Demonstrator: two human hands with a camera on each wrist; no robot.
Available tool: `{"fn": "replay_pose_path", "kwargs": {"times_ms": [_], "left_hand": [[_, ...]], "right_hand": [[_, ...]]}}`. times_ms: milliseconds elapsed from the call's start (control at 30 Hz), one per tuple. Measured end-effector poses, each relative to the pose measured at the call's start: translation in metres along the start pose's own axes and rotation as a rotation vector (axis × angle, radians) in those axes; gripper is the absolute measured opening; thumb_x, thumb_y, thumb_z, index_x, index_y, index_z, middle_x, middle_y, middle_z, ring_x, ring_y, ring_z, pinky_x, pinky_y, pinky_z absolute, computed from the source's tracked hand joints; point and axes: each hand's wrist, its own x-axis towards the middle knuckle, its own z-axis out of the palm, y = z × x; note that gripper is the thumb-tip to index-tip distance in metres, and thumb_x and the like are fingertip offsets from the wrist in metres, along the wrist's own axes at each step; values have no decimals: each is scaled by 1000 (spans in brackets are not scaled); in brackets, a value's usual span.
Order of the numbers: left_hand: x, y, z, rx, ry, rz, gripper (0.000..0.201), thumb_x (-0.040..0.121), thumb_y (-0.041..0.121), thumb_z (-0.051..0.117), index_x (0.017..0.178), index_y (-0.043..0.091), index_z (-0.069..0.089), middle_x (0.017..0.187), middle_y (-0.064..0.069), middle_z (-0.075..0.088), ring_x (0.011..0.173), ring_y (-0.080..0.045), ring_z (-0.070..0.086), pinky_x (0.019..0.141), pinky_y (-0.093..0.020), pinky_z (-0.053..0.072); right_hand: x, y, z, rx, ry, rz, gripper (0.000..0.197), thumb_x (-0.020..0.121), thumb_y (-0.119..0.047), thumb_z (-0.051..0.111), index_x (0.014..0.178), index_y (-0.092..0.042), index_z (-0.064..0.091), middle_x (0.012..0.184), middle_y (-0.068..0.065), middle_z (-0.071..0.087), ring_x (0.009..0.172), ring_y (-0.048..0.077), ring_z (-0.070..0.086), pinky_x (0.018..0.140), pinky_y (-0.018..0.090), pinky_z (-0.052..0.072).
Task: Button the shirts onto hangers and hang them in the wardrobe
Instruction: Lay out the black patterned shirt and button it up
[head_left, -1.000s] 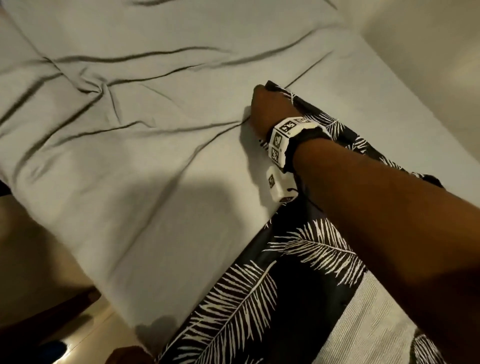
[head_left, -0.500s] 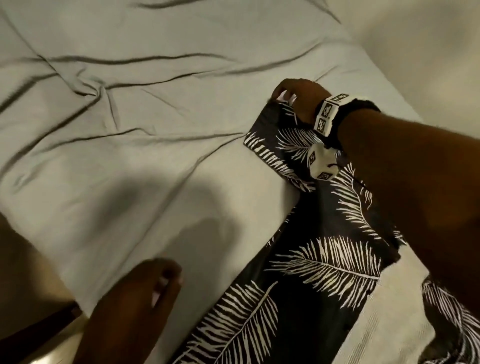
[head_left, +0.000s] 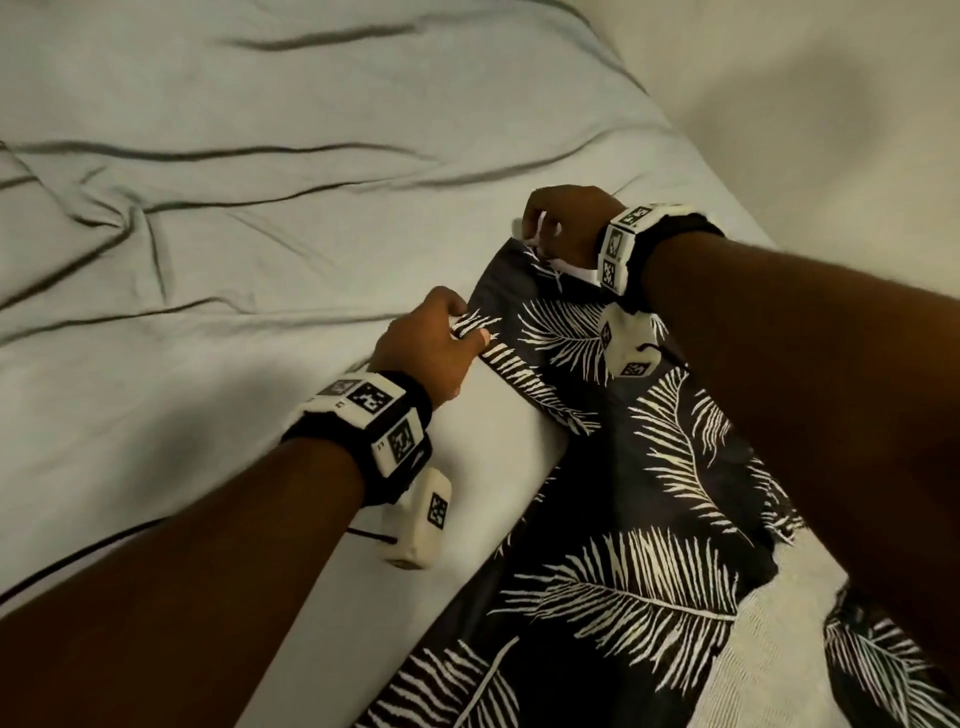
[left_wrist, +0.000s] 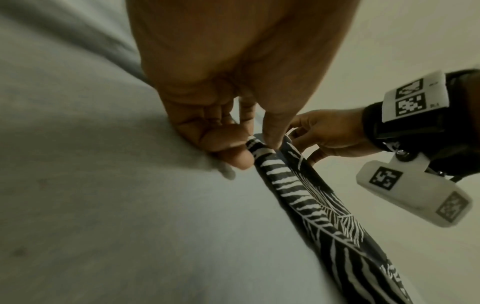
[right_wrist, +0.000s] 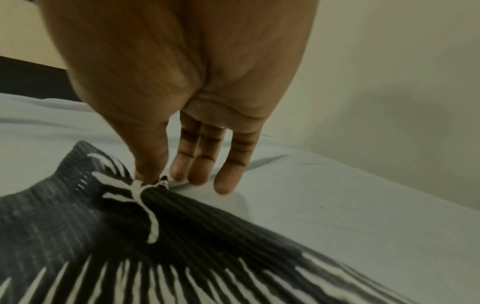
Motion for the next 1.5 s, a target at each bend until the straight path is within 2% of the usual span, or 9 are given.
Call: {"fn": "replay_pose_path", "kwargs": {"times_ms": [200,267,433,533,767,933,1133,1300,1500], "left_hand": [[9,6,10,-49,-13,-143,43,89,56,65,110,23,46,92,-10,66,72,-36,69,50,-36,57],[12,8,14,-15,-2,-166,47,90,55,64,114,19,45,102,-9,63,81,-37,70,57,-40,61],[13,1,12,-99,-31,-201,19,99,33,58,101,19,44,104,-13,58,79,-39,69,45,-39,59],[10,-4,5,-166,-56,-184,13,100,26,56,97,19,46,91,-9,58,64,-31,67,38,-28,50],[10,-13,1,-318,-109,-162,7,99,18,60,99,17,53,78,-4,54,47,-23,62,57,-49,62],[16,-16,-3,-524,-190,-273,14,103,9,49,92,17,46,74,-10,49,49,-24,55,45,-38,57],[25,-14,-1,-622,-222,-378,27,106,12,36,81,22,40,52,-8,48,40,-19,52,37,-34,53],[20,-15,-4,-507,-184,-327,26,108,12,34,83,19,41,49,-3,57,36,-20,59,41,-38,57],[-20,-3,-13,-343,-131,-108,20,97,16,51,90,23,34,72,-9,46,44,-20,46,47,-34,51]], "right_hand": [[10,3,10,-74,-99,13,30,74,-26,79,101,-21,67,95,-9,54,96,19,57,78,26,38],[12,4,10,-84,-95,21,25,73,-23,80,96,-20,69,94,-6,56,99,23,60,77,26,38],[23,6,-10,-118,-131,25,27,80,-13,76,107,-16,75,112,8,69,108,29,62,80,25,38],[29,4,-16,-150,-193,2,29,84,1,60,105,-12,75,108,12,70,100,30,64,78,28,42],[45,-5,-17,-354,-237,-26,23,86,-7,58,104,-5,74,112,18,67,105,39,63,83,32,45],[45,-8,12,-484,-127,72,36,100,-24,47,127,-3,59,134,20,46,123,45,49,99,55,45],[35,-3,14,-358,-92,87,37,99,-27,45,130,-8,55,133,24,46,122,46,50,100,51,45],[-39,1,-1,-14,148,131,47,96,-24,47,143,-18,47,144,13,50,132,33,47,109,40,36],[-261,-57,60,317,262,151,37,92,-28,55,123,-7,57,118,16,59,110,33,56,92,41,44]]}}
